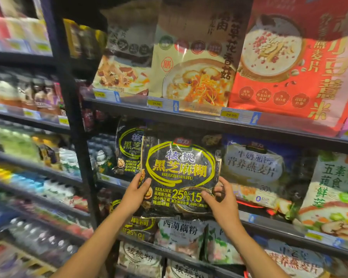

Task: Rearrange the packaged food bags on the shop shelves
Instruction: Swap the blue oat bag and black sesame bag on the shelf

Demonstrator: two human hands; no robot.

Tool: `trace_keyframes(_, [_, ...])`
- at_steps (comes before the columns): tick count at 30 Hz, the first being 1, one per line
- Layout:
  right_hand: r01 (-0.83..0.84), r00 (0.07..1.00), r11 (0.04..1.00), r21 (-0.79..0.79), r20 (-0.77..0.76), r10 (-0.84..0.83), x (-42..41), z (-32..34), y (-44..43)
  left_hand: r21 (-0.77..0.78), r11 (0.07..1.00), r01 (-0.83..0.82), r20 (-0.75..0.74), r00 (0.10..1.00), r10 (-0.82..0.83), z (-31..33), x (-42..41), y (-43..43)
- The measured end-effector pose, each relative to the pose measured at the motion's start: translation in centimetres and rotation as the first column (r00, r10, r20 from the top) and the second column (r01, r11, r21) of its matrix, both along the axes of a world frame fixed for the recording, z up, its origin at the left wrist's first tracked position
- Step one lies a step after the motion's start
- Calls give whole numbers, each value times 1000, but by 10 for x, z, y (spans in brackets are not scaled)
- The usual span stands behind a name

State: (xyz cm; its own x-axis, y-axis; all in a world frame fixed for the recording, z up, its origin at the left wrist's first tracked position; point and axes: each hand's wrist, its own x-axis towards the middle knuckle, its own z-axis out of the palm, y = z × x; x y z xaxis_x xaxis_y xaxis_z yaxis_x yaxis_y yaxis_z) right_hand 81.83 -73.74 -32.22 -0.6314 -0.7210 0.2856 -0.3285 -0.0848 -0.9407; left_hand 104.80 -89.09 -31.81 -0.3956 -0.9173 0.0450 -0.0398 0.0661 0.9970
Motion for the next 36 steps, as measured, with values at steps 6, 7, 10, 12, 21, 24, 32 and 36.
trace_keyframes(6, [-86,996,996,-3,-22,86,54,13,-55,-12,994,-113,-2,994,113,4,57,-45])
trace_keyframes(7, [-104,994,995,-3,-23,104,62,16,-64,-9,993,-120,-7,993,120,6,63,-53])
trace_keyframes(10, [-125,991,992,22,-48,125,81,18,-93,-29,989,-148,5,989,148,14,80,-81])
trace_keyframes(12, [-119,991,993,19,-55,120,90,18,-111,-63,986,-153,13,988,154,12,86,-106])
trace_keyframes(21, [-26,997,996,83,-75,32,118,24,-174,-35,982,-184,-2,983,184,14,86,-189])
trace_keyframes(24, [8,994,996,93,-108,2,124,25,-189,-16,976,-217,-39,976,216,14,79,-205])
trace_keyframes(32, [99,966,985,142,-251,-61,133,13,-221,10,944,-330,68,942,328,2,64,-244])
trace_keyframes(36, [137,961,974,181,-263,-87,135,3,-232,-17,931,-366,128,922,365,1,62,-245])
